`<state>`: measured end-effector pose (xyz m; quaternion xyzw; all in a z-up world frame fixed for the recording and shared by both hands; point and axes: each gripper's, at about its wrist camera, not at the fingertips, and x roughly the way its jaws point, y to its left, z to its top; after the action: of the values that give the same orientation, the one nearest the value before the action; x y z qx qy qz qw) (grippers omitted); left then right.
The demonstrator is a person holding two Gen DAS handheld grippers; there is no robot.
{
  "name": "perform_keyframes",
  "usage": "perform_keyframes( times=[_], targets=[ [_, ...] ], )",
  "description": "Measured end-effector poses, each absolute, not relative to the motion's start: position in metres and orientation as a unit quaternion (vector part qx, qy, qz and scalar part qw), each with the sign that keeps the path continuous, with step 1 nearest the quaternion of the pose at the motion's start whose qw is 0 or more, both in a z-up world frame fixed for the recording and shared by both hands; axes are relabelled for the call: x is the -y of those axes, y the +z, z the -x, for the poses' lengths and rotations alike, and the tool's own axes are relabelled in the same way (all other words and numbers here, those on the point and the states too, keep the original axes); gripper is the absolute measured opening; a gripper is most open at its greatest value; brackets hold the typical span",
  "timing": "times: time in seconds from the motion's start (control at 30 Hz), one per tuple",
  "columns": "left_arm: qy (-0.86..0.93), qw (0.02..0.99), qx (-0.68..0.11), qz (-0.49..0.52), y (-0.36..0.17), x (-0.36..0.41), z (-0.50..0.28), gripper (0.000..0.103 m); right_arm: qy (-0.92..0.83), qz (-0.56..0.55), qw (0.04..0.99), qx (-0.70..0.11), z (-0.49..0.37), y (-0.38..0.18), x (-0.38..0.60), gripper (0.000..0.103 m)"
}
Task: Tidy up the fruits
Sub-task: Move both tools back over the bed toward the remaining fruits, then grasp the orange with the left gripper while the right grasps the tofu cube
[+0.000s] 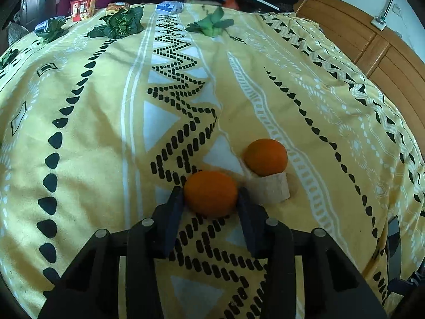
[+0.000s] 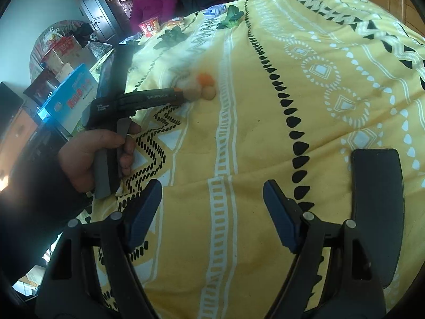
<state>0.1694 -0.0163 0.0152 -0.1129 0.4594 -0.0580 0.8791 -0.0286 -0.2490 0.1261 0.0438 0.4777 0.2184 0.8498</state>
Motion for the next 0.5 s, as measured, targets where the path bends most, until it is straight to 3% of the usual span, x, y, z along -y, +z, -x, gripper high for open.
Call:
perform_keyframes(
  times=[0.17,0.5],
  targets=[
    [-0.037,0.895,-0.428,0.123,0.035,0.007,-0.135,0.041,0.232,-0.039,0.852,-0.467,0.017,0.132,0.239,0.06],
    [0.003,0.909,-0.384,0.162,0.067,-0.033,-0.055,0.041,0.277,-0.022,0.845,-0.456,-0.057,0.119,0.177,0.057]
  ],
)
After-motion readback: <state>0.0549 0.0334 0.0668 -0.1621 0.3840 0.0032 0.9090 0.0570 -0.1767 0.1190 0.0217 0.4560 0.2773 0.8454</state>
